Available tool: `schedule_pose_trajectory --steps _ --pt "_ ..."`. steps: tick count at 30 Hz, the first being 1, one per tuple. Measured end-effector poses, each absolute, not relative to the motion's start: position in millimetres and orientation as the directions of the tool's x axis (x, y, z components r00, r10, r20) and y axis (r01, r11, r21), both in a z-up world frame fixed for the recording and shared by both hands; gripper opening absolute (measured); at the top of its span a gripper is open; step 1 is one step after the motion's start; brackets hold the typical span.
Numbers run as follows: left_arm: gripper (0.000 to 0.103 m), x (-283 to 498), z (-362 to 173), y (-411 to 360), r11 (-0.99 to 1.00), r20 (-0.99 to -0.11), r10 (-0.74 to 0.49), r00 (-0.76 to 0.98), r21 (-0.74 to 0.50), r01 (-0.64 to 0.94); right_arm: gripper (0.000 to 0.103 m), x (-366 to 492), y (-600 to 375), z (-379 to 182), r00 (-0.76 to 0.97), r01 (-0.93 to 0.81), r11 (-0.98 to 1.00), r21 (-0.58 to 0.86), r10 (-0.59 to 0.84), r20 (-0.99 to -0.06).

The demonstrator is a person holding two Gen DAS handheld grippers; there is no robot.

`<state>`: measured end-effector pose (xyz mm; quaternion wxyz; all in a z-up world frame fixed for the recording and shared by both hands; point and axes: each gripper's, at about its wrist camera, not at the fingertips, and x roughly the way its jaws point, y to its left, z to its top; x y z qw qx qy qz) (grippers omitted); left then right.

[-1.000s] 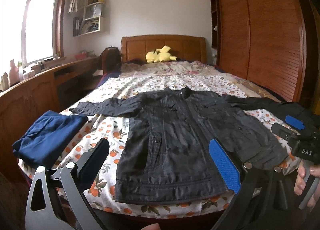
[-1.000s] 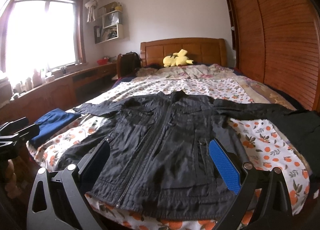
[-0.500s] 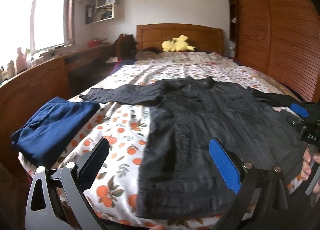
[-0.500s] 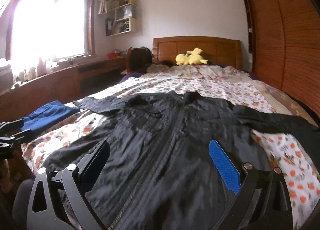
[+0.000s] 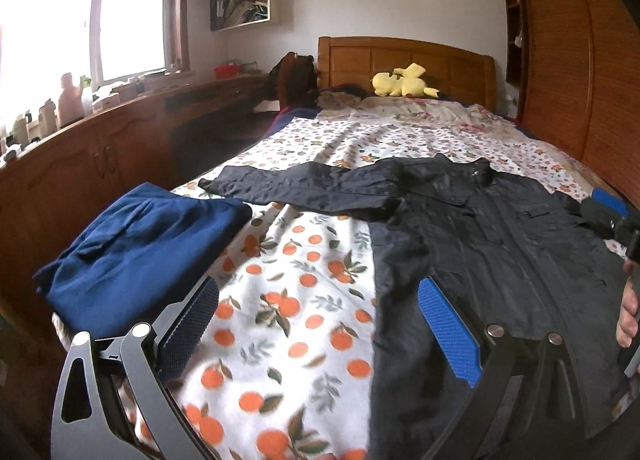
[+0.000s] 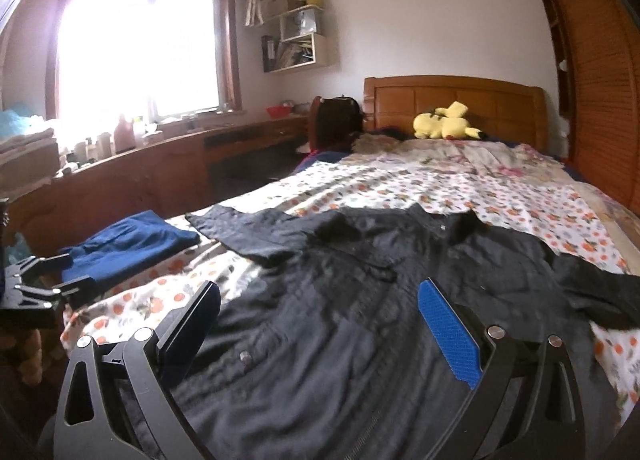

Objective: Fold large clothes
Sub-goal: 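Grasp the jacket sleeve with the left tool and lift it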

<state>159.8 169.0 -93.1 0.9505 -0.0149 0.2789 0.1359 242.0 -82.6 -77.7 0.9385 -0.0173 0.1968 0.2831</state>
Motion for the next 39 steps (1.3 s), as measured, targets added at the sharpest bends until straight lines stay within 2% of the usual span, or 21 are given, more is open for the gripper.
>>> schedule_pose_trajectory --steps 9,20,26,32,35,39 --pt "0.100 231.8 -107.4 206.0 0.976 -0.568 0.200 0.799 0.043 -0.214 0.096 289.6 -63.6 -106.3 0.788 -0.471 0.881 0.035 0.438 -0.432" --pt "0.074 341.9 -135.7 255.9 0.977 -0.668 0.078 0.740 -0.096 -0.190 0.096 316.6 -62.3 -145.2 0.754 -0.458 0.888 0.028 0.405 -0.518" --pt "0.066 398.7 -163.4 288.1 0.952 -0.735 0.068 0.675 -0.156 -0.265 0.096 319.4 -64.2 -151.5 0.735 -0.471 0.881 0.048 0.422 -0.531" --pt "0.061 441.9 -180.0 304.2 0.930 -0.766 0.064 0.639 -0.187 -0.317 0.096 321.1 -63.7 -153.7 0.728 -0.471 0.880 0.060 0.426 -0.536" --pt "0.054 460.6 -185.6 309.0 0.916 -0.788 0.051 0.614 -0.208 -0.343 0.096 319.8 -62.5 -153.4 0.732 -0.472 0.880 0.051 0.424 -0.533" --pt "0.054 475.5 -192.3 315.8 0.894 -0.809 0.050 0.586 -0.226 -0.388 0.096 319.3 -61.9 -153.0 0.734 -0.473 0.880 0.044 0.421 -0.533"
